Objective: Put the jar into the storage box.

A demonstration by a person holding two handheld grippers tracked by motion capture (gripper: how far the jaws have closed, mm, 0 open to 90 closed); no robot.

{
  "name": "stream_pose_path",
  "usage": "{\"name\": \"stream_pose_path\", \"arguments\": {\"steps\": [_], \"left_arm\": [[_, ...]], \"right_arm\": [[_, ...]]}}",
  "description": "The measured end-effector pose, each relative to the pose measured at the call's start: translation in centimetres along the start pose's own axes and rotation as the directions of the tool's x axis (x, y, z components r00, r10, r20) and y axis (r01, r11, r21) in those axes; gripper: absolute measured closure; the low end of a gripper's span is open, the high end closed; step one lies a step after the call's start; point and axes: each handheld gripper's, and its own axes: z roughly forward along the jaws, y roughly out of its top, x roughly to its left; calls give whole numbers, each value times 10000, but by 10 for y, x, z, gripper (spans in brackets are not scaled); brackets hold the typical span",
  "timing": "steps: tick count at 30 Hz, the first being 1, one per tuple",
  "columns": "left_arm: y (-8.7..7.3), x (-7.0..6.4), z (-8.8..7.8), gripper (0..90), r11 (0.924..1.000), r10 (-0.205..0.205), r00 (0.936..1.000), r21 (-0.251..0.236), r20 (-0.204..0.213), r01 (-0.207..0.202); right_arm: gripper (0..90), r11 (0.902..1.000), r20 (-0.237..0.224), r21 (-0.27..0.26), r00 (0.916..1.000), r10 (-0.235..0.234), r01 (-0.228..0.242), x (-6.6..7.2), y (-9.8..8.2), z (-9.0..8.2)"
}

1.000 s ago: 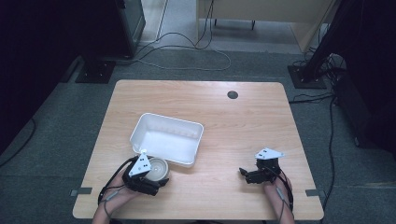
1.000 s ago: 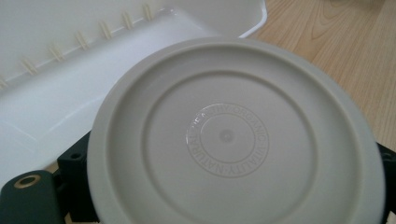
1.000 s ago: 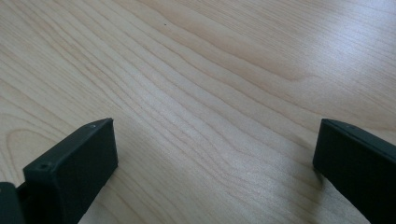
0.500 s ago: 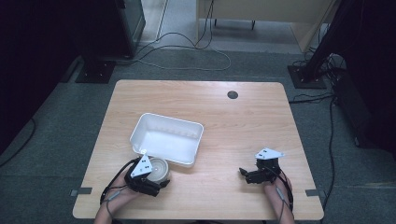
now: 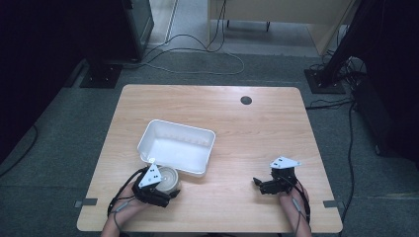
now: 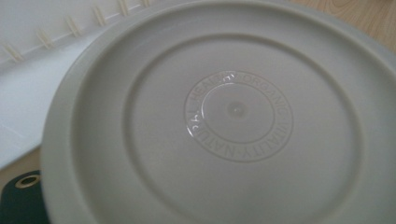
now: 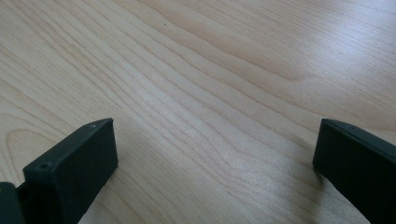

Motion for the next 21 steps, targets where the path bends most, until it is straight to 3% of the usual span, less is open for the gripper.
{"name": "stream_pose_path", "arguments": {"steps": [6,15,21], "left_arm": [[3,1,-4,100,9996,-216,9998,-197,7,216],[9,-1,-14,100,9985,-114,9998,-545,-164,105],[13,-1,-19,100,9958,-276,9992,-882,-296,249]], "right_arm": [[0,10000,2,0,10000,0,0,0,0,0],[0,10000,4,-3,10000,-5,5,0,0,0],[0,10000,4,-4,10000,-6,6,0,0,0]]}}
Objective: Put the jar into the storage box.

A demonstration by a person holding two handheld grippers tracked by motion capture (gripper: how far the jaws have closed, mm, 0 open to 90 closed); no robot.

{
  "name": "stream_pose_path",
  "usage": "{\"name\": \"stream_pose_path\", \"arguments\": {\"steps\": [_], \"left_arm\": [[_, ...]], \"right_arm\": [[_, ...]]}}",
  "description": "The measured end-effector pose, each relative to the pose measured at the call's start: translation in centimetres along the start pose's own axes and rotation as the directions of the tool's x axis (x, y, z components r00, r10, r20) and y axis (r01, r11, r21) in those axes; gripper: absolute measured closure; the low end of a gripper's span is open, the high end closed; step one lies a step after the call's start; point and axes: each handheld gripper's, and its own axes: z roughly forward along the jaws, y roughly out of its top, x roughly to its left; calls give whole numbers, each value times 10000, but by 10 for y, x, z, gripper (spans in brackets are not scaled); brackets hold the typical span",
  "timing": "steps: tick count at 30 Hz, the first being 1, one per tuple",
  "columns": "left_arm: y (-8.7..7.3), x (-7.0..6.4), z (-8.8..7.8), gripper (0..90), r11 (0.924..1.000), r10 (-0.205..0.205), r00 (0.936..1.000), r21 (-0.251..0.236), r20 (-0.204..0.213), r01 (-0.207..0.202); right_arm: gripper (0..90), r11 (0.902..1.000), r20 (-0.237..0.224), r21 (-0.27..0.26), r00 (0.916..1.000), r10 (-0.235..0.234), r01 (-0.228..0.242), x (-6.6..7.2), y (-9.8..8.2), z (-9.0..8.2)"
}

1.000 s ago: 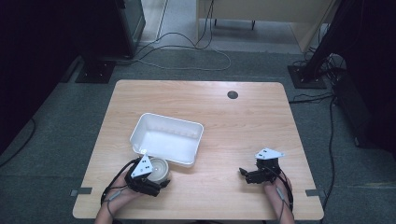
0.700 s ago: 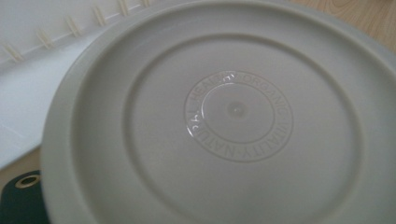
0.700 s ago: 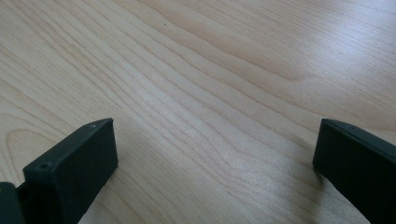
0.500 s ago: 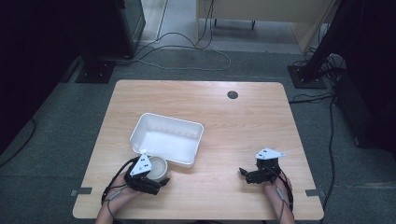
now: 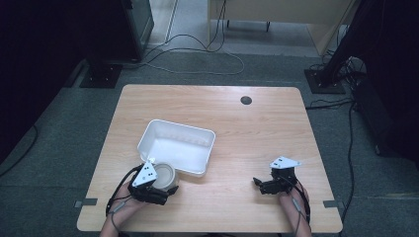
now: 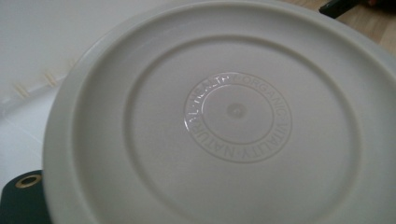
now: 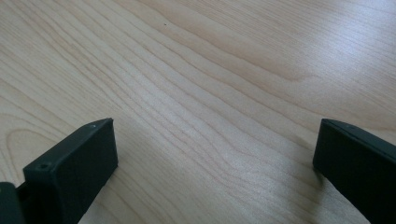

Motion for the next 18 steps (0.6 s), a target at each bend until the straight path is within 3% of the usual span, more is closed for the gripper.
{"name": "stream_pose_path", "arguments": {"steps": [18], "left_arm": [[20,-3,-4,100,9940,-48,9965,-1092,-836,-44]], "right_arm": [[0,10000,-1,4,10000,4,-4,0,0,0]]}}
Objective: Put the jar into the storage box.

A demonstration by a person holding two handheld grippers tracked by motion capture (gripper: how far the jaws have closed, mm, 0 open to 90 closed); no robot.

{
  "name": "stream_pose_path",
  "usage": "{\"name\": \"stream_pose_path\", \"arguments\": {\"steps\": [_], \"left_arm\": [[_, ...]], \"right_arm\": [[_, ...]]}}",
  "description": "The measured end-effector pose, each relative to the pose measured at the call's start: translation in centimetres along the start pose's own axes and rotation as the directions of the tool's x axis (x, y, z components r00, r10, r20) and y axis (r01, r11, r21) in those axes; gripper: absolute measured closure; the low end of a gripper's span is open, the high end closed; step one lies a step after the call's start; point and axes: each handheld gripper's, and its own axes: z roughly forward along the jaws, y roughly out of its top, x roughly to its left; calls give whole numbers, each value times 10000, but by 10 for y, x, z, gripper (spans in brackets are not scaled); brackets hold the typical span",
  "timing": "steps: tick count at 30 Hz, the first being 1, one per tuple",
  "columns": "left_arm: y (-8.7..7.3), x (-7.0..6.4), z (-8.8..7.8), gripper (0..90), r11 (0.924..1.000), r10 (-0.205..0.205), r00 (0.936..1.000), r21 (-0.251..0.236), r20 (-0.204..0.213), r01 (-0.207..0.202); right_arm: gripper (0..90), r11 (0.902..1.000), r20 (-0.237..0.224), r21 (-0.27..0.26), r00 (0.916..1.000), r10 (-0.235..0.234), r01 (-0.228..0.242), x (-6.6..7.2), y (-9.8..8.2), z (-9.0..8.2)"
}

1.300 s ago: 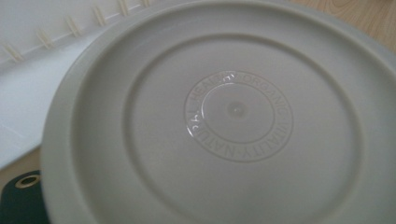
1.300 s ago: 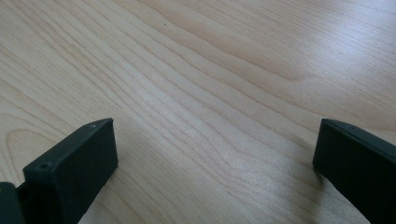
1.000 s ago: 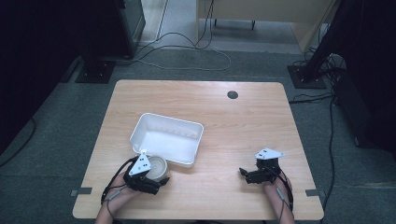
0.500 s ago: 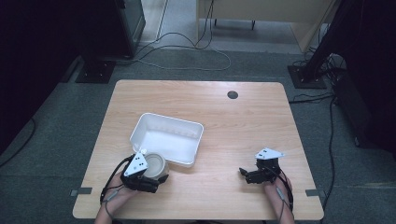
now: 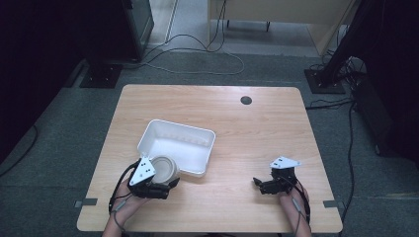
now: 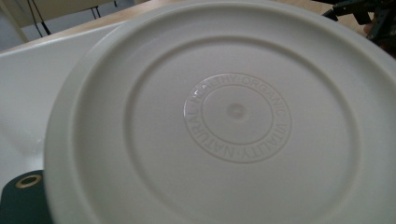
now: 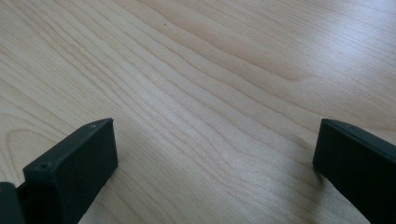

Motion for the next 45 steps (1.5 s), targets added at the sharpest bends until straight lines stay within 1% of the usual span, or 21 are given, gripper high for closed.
{"name": "stream_pose_path", "arguments": {"steps": [1,2,4,6,9,10,14,17,20,21,23,24,26,27,30,32,35,37,43,45], "left_arm": [[0,0,0,100,10000,0,10000,0,0,0],[1,0,1,100,9999,0,10000,-117,-74,0],[4,0,2,100,9997,-23,10000,-231,-70,22],[7,0,4,100,9994,1,9997,-335,-234,-9],[9,0,6,100,9992,15,9995,-411,-312,-28],[10,0,8,100,9988,44,9992,-493,-403,-64],[14,2,13,100,9985,39,9990,-542,-438,-62],[19,6,23,100,9982,-51,9985,-602,-543,18],[21,8,26,100,9976,-127,9983,-680,-578,88],[24,11,31,100,9974,-146,9978,-718,-653,99],[26,13,33,100,9971,-134,9972,-763,-732,78],[28,15,37,100,9966,-225,9969,-804,-755,164],[30,18,42,100,9967,-209,9958,-801,-886,138],[30,18,42,100,9967,-209,9958,-801,-886,138],[30,23,48,100,9962,-406,9940,-805,-1018,324],[29,26,51,100,9961,-495,9918,-787,-1174,404],[27,29,56,100,9953,-766,9876,-700,-1369,675],[26,30,60,100,9951,-868,9851,-595,-1485,788],[21,31,71,100,9958,-913,9830,-79,-1591,912],[20,31,73,100,9954,-936,9836,73,-1544,959]], "right_arm": [[0,10000,0,-2,10000,-5,5,0,0,0],[0,10000,0,-2,10000,-5,5,0,0,0],[0,10000,0,-2,10000,-2,2,0,0,0],[0,10000,0,-2,10000,-2,2,0,0,0],[0,10000,1,-2,10000,-2,2,0,0,0],[0,10000,1,-3,10000,-1,1,0,0,0],[0,10000,1,-2,10000,-2,2,0,0,0],[0,10000,1,-1,10000,0,0,0,0,0],[0,10000,-1,-3,10000,-2,2,0,0,0],[0,10000,-1,-2,10000,-4,4,0,0,0],[0,10000,1,-3,10000,-6,6,0,0,0],[0,10000,1,-1,10000,-2,2,0,0,0],[0,10000,2,-2,10000,-3,3,0,0,0],[0,10000,2,-2,10000,-3,3,0,0,0],[0,10000,1,0,10000,2,-2,0,0,0],[0,10000,3,-2,10000,0,0,0,0,0],[0,10000,0,0,10000,4,-4,0,0,0],[0,10000,2,-1,10000,2,-2,0,0,0],[0,10000,-22,-4,10000,-25,25,0,0,0],[0,10000,-31,-4,10000,-35,35,0,1,1]]}}
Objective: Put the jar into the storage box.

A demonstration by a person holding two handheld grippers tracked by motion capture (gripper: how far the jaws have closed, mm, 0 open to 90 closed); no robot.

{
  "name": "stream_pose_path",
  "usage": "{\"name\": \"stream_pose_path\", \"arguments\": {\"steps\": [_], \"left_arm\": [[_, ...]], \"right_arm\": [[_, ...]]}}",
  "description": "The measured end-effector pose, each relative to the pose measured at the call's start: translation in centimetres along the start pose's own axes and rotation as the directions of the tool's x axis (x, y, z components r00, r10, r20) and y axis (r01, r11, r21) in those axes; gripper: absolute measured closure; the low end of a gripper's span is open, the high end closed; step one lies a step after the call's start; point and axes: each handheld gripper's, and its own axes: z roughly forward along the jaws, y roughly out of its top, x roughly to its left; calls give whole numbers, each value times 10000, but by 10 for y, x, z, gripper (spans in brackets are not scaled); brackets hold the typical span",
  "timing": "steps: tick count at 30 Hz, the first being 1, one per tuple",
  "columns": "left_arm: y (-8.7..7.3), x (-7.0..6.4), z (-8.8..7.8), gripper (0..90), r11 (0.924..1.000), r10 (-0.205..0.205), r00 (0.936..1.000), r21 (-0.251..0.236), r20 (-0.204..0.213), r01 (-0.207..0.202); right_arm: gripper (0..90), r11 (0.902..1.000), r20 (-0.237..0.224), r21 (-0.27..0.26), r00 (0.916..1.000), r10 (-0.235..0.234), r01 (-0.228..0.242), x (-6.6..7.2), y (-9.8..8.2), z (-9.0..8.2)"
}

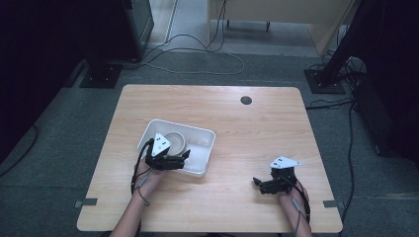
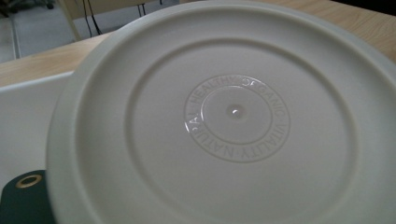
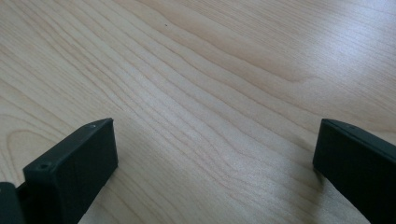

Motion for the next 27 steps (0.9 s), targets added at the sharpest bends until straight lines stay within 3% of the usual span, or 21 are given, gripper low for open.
{"name": "stream_pose_path", "arguments": {"steps": [13,22,27], "left_arm": [[-7,-1,13,100,9960,-147,9999,880,50,142],[-12,-2,21,99,9885,-218,9998,1496,45,209],[-13,0,22,99,9874,-334,9994,1555,132,310]], "right_arm": [[0,10000,1,0,10000,2,-2,0,0,0],[0,10000,2,-3,10000,7,-7,0,0,0],[0,10000,1,-2,10000,7,-7,0,0,0]]}}
